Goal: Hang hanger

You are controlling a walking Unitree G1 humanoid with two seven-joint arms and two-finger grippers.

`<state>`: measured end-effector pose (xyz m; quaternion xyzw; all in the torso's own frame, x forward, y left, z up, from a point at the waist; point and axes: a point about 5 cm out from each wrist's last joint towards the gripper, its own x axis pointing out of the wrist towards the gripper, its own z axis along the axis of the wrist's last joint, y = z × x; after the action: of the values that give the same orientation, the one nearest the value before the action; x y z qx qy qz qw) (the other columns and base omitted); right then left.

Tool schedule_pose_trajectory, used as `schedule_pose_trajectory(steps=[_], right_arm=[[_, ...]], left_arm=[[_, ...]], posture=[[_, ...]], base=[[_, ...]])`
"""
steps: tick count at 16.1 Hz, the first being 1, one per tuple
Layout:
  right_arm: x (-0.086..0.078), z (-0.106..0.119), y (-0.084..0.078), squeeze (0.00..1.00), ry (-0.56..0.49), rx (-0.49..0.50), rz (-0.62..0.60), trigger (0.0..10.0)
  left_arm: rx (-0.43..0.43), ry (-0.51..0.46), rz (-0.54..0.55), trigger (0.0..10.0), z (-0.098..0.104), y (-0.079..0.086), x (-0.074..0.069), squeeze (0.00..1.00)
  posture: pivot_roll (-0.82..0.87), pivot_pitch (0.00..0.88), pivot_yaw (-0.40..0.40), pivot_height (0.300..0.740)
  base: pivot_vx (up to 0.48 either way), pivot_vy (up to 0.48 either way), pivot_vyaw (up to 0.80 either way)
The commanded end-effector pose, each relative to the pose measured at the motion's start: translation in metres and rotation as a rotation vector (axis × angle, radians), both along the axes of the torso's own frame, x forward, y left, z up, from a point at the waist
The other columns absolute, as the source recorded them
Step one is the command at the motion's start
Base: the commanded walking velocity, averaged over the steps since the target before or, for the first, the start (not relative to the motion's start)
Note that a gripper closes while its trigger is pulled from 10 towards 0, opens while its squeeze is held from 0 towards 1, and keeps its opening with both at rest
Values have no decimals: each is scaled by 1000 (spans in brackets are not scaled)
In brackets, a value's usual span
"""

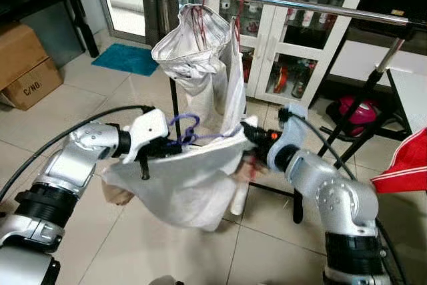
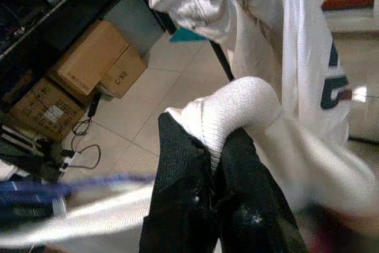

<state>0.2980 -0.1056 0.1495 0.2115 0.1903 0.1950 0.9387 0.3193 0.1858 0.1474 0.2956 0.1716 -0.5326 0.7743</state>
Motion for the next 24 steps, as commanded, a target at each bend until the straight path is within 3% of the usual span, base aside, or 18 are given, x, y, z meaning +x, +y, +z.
schedule_pose_trajectory(steps=[1,4,5,7,8,9,10,13,15,16,17,20,22,24], right_arm=[[5,4,-10,0,-23,-24,-36,0],[13,6,-12,0,-40,-84,-30,0],[13,2,-8,0,-29,-137,22,9843],[12,-3,-7,0,-28,-185,71,10000],[13,-6,-9,580,-39,-227,82,10000],[16,-8,-13,1000,-49,-276,89,10000],[17,-9,-14,1000,-52,-288,94,10000],[6,-18,-15,1000,-44,-418,331,10000],[1,-29,-32,1000,-30,-536,428,10000],[4,-27,-47,1000,-80,-604,449,10000],[6,-17,-56,1000,-146,-584,465,10000],[5,5,-64,1000,-301,-590,568,10000],[-3,18,-55,1000,-372,-437,676,10000],[-16,21,-43,1000,-388,-404,823,10000]], left_arm=[[64,26,-21,0,-5,6,-5,0],[102,88,-109,0,-10,4,-14,0],[108,101,-130,0,-10,4,-16,0],[106,123,-152,0,-9,5,-19,0],[114,144,-173,0,-9,6,-22,0],[116,169,-190,0,-7,8,-25,0],[116,176,-193,0,-7,9,-26,0],[126,187,-186,0,-4,15,-26,0],[128,202,-192,0,-1,19,-27,0],[128,208,-191,0,1,22,-28,0],[126,212,-191,0,3,24,-29,0],[126,222,-205,0,4,26,-30,0],[89,200,-237,0,11,20,-30,0],[63,162,-279,0,20,16,-30,0]], posture=[[-28,0,13,740],[-28,0,10,740],[-28,0,10,740],[-29,0,9,740],[-26,0,8,740],[-25,0,7,740],[-25,0,7,740],[-29,0,9,740],[-28,0,8,740],[-27,0,7,740],[-27,0,7,740],[-34,0,12,740],[-34,0,12,740],[-32,0,11,740]], base=[[0,0,0],[0,0,0],[0,0,0],[0,0,0],[0,0,0],[0,0,0],[0,0,0],[0,0,0],[0,0,0],[0,0,0],[0,0,0],[0,0,0],[0,0,0],[0,0,0]])
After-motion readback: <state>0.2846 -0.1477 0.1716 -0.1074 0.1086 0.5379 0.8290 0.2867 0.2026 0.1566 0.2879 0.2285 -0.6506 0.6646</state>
